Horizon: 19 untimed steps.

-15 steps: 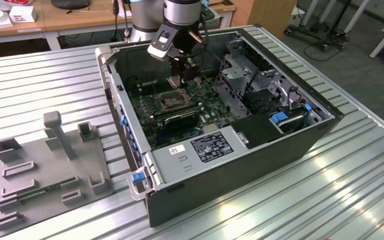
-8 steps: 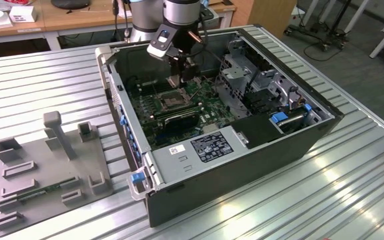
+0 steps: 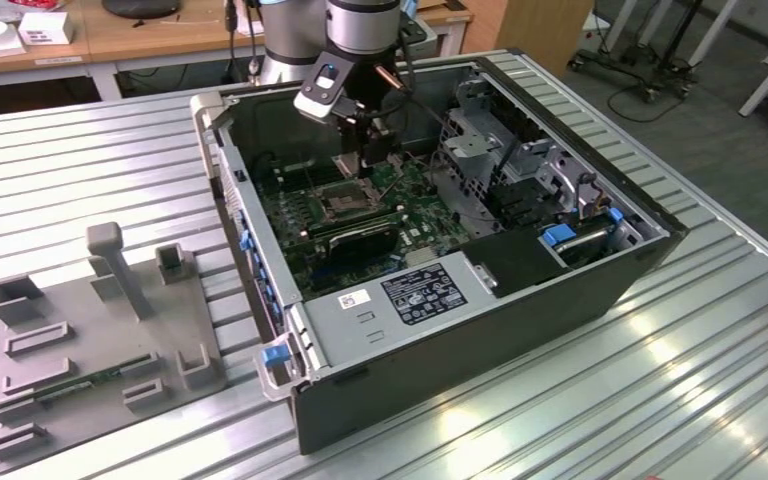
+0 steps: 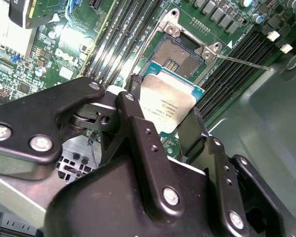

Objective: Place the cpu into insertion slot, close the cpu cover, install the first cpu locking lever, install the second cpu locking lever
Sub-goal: 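Place the cpu into insertion slot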

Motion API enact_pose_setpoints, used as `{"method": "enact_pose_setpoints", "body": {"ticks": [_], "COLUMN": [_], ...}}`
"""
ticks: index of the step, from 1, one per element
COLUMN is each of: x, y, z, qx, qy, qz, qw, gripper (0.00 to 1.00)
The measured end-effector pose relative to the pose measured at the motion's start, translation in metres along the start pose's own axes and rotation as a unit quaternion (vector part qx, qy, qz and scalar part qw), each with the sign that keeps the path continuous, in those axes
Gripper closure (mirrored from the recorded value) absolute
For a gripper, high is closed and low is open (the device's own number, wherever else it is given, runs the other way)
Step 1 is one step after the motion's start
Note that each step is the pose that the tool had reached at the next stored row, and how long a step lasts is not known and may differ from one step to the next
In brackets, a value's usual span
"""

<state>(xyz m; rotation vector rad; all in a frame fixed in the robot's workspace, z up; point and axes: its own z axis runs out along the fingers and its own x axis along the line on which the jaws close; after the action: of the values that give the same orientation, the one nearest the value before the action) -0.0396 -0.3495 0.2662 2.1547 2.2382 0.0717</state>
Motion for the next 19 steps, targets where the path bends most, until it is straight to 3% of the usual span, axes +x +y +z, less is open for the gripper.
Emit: {"method": "enact_pose_setpoints", "body": {"ticks": [5, 7, 12, 19], "x": [0.0001, 0.0, 0.0, 0.0], "y": [0.0, 0.0, 0.0, -0.0003], "z": [0.0001, 0.0, 0.0001, 0.0053], "qx": [-0.0001, -0.0001, -0.0001, -0.0001], "qy": [0.0015, 0.0037, 0.0037, 0.0039], "qz": [0.0, 0.0, 0.0, 0.002], "qw": [1.0, 0.99999, 0.99999, 0.99999], "gripper": [0.46, 0.46, 0.46, 0.46]}}
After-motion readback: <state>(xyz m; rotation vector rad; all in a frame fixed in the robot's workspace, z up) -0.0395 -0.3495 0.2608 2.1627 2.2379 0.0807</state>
